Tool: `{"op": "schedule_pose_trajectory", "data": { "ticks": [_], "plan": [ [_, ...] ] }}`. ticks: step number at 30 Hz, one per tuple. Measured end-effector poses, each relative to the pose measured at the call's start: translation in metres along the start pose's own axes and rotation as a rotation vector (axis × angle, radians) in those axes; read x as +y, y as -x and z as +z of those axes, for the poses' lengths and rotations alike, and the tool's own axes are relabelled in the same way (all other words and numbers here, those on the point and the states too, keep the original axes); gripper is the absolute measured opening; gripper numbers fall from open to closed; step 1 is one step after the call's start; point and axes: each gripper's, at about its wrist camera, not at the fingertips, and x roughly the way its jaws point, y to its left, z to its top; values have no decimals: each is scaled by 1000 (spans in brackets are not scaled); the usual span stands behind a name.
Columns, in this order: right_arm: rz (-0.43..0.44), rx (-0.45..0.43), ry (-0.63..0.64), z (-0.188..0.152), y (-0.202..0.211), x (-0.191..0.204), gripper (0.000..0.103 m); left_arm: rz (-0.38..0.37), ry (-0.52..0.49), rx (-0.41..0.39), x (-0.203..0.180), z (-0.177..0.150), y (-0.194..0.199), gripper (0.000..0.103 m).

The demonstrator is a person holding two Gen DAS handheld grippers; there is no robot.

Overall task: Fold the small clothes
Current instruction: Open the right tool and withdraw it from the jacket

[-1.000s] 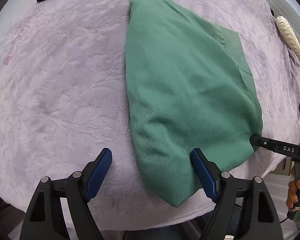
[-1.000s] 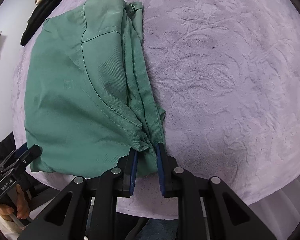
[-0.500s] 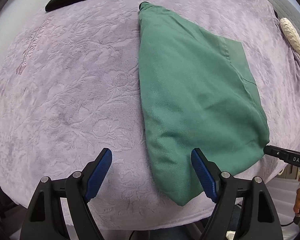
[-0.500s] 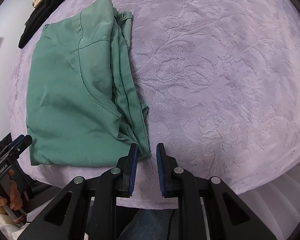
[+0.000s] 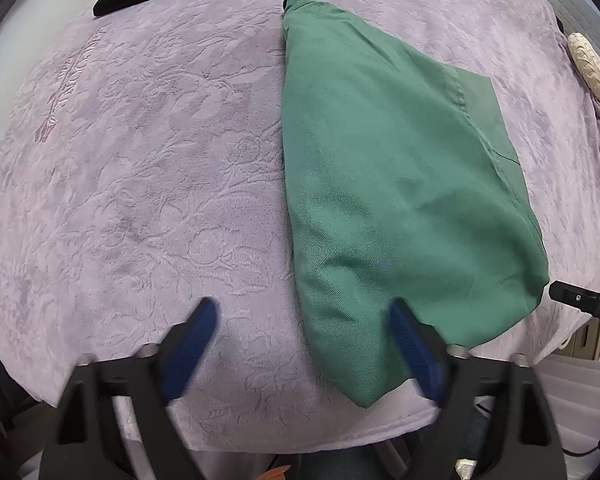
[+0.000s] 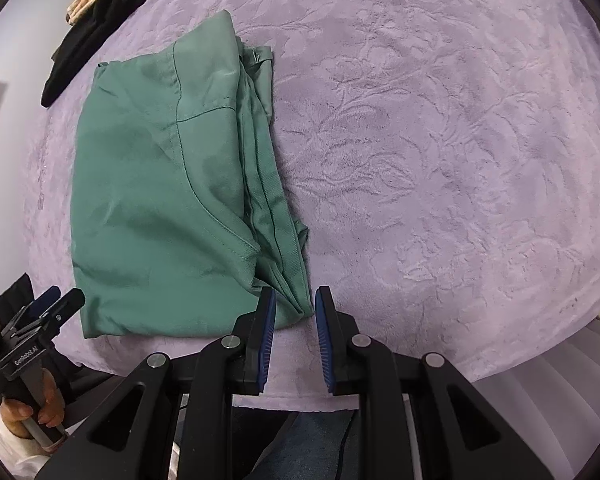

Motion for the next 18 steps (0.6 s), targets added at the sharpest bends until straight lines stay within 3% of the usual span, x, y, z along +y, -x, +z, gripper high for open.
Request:
{"op": "schedule_pose_trajectory", "data": {
  "ticks": [1, 3, 4, 9, 11, 12, 18],
  "plan": [
    [1, -9, 8, 2, 4, 3, 24, 9, 0, -8, -1, 0, 3, 103],
    [1, -25, 25, 5, 11, 10, 39, 13, -7, -14, -1, 2, 7, 103],
    [-2, -34, 33, 6, 15, 15, 52, 18, -7, -20, -2, 4, 10, 103],
    [-24, -80, 84, 11, 31, 40, 59, 62, -7, -80, -5, 12, 30, 103],
    [-37, -102, 102, 11, 38, 50, 76, 70, -6, -103, -7, 15, 38, 103],
    [-45, -113, 112, 10, 41, 55, 79, 64, -4, -115, -7, 17, 43, 103],
    [-109, -170, 154, 9, 56, 82, 88, 37, 21, -120, -11, 28, 62, 103]
  ]
}}
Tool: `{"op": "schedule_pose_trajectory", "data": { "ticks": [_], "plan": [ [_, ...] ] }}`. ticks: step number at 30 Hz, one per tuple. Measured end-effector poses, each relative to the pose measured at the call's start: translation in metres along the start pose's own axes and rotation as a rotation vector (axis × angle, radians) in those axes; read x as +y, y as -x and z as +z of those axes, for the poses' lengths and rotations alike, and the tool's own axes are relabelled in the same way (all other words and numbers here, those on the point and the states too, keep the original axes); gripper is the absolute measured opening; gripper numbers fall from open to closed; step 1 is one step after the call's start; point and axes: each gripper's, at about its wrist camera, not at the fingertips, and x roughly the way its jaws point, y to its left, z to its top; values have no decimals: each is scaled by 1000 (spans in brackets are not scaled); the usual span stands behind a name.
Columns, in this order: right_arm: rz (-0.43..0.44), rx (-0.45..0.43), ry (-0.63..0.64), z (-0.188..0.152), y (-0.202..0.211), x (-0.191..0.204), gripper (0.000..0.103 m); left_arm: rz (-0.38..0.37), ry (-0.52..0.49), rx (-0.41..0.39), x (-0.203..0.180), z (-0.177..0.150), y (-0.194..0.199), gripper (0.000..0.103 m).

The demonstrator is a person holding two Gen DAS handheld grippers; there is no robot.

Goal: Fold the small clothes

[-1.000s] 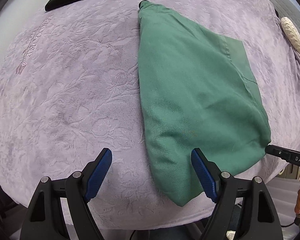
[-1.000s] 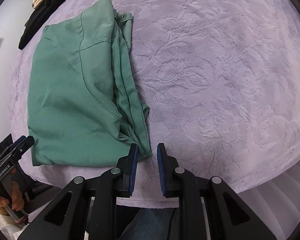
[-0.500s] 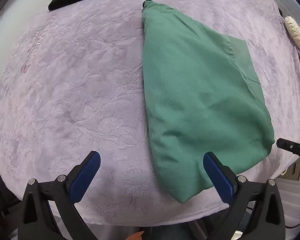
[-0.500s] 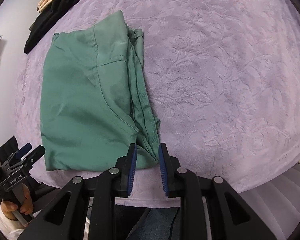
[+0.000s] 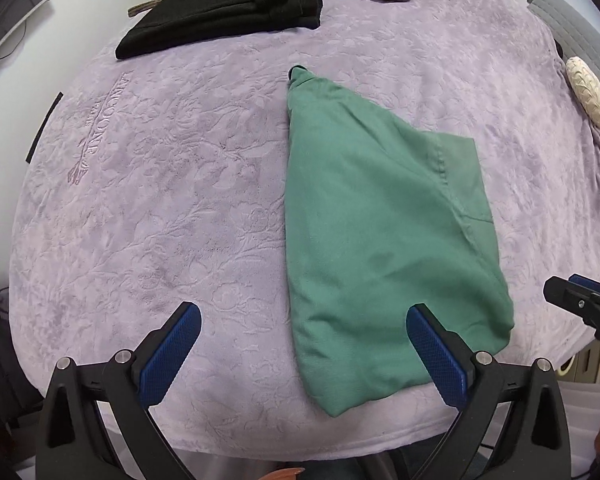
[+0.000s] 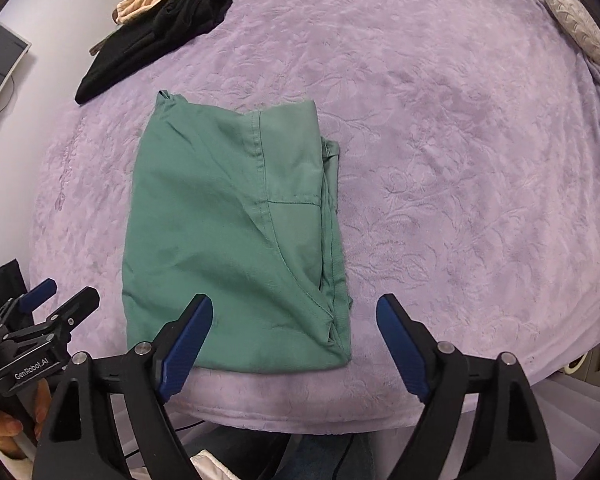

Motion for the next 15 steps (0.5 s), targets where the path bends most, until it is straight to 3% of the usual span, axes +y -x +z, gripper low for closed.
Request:
{"op": "schedule_pose_trajectory", "data": {
  "ticks": [6, 15],
  "plan": [
    [-51, -57, 18, 3, 14, 7, 89, 8, -5, -28, -9, 5, 14, 103],
    [-77, -64, 21, 4, 19, 10, 89, 11, -8, -37, -15, 10, 22, 103]
  ]
}}
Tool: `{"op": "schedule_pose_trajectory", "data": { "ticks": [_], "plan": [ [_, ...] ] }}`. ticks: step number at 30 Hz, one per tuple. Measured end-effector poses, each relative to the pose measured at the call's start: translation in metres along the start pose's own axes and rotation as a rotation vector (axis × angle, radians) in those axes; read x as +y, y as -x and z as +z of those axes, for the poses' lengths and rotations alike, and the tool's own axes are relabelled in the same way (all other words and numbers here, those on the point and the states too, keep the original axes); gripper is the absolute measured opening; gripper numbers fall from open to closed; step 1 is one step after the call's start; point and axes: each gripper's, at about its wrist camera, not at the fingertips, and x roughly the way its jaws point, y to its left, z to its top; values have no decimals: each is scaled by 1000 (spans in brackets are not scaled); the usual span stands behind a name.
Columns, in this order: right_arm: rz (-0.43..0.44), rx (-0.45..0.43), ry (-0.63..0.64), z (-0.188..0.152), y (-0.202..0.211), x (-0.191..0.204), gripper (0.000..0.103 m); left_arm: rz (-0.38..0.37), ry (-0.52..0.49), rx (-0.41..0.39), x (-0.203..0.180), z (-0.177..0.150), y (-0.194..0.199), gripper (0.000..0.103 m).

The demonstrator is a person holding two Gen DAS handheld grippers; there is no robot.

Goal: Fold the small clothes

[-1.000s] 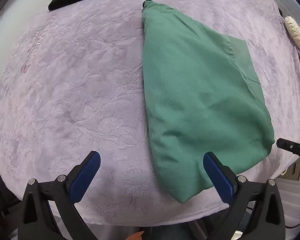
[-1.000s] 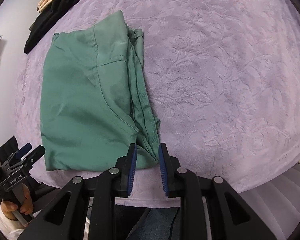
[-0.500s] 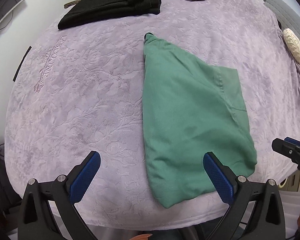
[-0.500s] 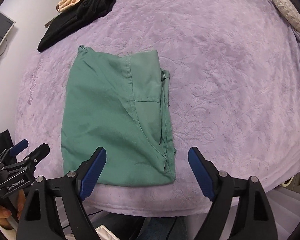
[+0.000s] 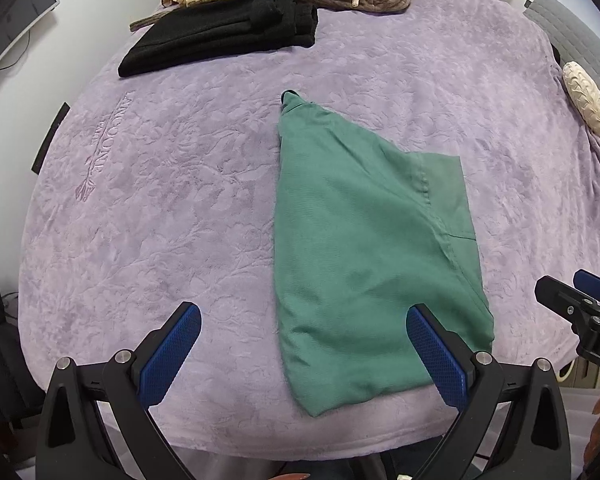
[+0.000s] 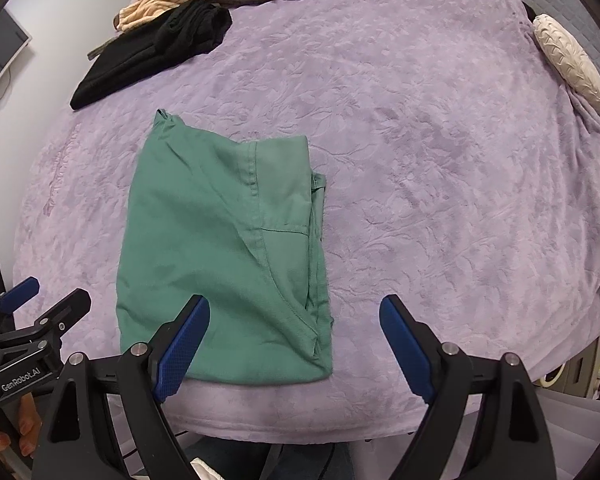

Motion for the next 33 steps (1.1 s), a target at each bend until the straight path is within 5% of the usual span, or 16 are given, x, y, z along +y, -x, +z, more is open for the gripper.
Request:
{"op": "schedule_pose_trajectory", "data": {
  "ticks": [33],
  "plan": [
    [-13, 23, -19, 2, -5, -1, 89, 36, 8, -9, 3, -1, 3, 103]
  ]
}}
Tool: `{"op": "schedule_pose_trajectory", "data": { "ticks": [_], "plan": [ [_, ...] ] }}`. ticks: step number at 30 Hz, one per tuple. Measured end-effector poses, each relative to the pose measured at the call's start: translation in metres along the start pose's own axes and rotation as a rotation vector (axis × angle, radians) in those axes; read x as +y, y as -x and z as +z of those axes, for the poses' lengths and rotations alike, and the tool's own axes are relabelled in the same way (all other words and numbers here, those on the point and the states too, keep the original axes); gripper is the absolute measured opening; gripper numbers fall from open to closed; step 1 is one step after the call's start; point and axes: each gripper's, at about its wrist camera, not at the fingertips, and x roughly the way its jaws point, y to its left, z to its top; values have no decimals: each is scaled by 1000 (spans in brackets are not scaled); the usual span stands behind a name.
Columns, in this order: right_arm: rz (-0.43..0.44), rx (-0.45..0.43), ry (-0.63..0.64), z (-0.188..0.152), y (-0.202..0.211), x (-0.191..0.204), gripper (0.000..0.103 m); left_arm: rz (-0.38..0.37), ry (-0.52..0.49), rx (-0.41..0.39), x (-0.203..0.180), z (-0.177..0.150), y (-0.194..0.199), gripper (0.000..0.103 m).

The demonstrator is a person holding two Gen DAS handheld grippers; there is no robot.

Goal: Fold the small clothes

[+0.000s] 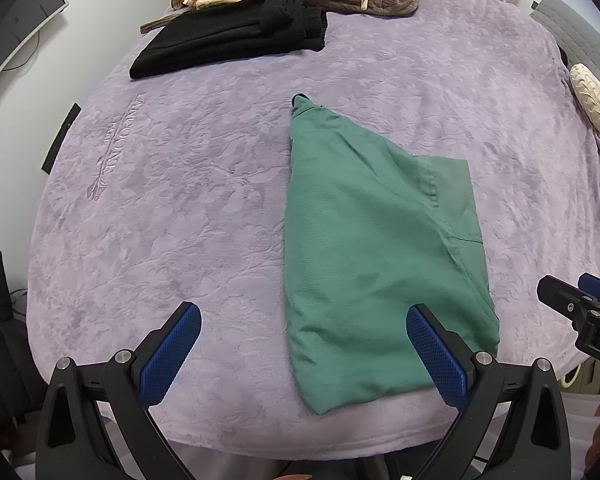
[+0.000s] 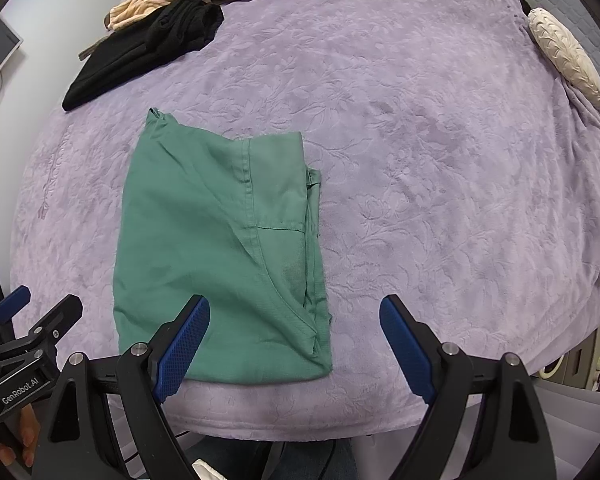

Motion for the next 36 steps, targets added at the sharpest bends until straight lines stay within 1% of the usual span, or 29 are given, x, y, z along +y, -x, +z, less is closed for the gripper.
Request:
{"op": "schedule_pose_trajectory", "data": {
  "ticks": [36],
  "plan": [
    [-1, 6, -1, 0, -1, -1, 89, 10, 26, 4, 3, -1, -1, 103]
  ]
}}
